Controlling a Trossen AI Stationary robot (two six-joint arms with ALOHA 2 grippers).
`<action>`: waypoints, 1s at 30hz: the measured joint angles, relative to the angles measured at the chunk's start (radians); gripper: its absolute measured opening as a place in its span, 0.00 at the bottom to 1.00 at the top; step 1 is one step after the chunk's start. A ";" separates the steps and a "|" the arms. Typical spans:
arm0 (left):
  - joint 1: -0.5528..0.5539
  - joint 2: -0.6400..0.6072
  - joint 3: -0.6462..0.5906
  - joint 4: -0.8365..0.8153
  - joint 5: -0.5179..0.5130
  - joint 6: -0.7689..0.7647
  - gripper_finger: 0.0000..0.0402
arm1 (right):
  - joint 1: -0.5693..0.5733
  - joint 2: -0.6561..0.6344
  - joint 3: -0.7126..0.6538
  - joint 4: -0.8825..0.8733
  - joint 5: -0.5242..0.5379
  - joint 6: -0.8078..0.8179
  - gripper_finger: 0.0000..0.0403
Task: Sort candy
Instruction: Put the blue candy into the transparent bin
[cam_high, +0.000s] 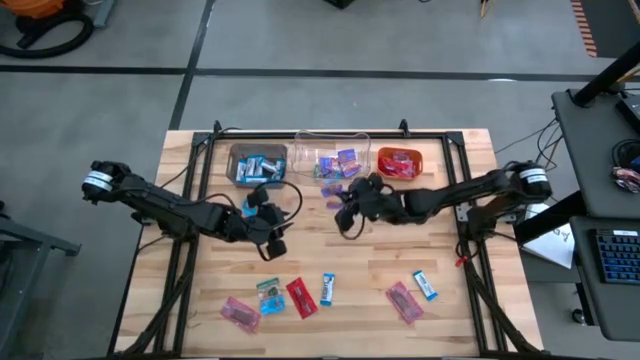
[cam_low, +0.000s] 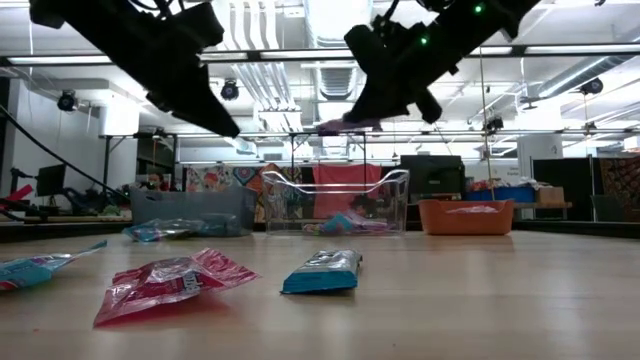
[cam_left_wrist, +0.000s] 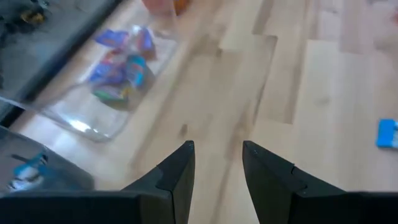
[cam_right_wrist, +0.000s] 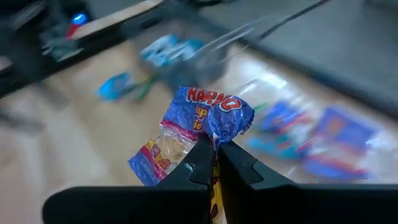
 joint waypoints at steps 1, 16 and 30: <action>-0.001 0.000 0.000 -0.010 0.017 -0.009 0.30 | -0.018 -0.010 0.000 -0.001 0.016 -0.020 0.02; -0.003 -0.001 0.002 -0.094 0.286 -0.048 0.30 | -0.305 0.047 0.000 0.000 0.044 -0.081 0.02; -0.015 -0.001 0.002 -0.143 0.338 -0.128 0.30 | -0.311 0.060 0.001 0.000 0.024 -0.091 0.06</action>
